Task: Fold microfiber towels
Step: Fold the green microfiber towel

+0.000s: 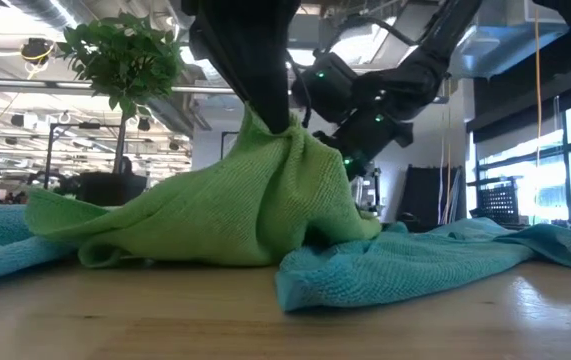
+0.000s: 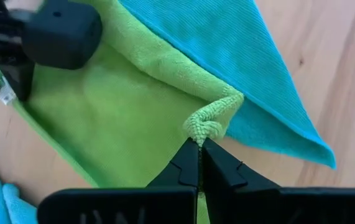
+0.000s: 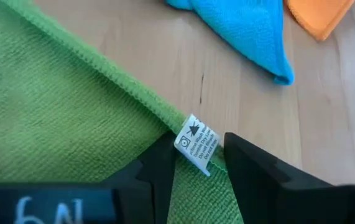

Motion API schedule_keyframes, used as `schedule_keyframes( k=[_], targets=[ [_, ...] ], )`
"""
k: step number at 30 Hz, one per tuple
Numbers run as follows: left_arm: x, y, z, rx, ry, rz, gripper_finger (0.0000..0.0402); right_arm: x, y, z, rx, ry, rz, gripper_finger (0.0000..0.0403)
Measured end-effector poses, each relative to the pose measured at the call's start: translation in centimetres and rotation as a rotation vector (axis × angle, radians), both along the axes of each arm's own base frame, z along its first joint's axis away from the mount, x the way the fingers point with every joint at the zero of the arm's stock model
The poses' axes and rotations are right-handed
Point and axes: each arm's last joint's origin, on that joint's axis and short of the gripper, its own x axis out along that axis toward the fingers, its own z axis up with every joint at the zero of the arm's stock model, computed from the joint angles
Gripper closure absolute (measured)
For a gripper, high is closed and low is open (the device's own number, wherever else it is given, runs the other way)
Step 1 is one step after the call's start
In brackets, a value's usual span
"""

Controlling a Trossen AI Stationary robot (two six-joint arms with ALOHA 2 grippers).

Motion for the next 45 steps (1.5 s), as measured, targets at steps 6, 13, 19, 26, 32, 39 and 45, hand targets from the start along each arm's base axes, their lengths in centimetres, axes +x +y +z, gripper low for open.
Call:
schedule_keyframes(
  k=[6,13,19,26,32,39,45],
  targets=[
    [0.0,0.2,0.0,0.003,-0.004,0.026,0.0396,1.6,-0.1,-0.3,-0.026,-0.053,0.019,0.0260],
    [0.0,0.3,0.0,-0.001,-0.009,0.055,0.0397,3.2,-0.3,1.3,-0.074,-0.039,0.047,0.0260],
    [-0.1,0.2,0.0,0.004,0.001,0.051,0.0400,1.9,-0.4,5.1,-0.137,0.141,-0.026,0.0260],
    [-0.5,-0.5,0.0,0.004,-0.012,0.078,0.0399,-4.1,0.2,10.2,0.035,0.420,-0.179,0.0260],
    [-0.6,-0.6,0.0,0.010,-0.017,0.082,0.0397,-9.8,1.6,10.6,0.194,0.441,-0.230,0.0261],
    [-0.4,-0.3,0.0,0.030,-0.034,0.090,0.0400,-13.3,3.6,7.3,0.271,0.154,-0.189,0.0261],
    [-0.2,0.1,0.0,0.034,-0.034,0.097,0.0395,-14.0,6.0,2.9,0.340,0.002,-0.119,0.0261]
  ],
)
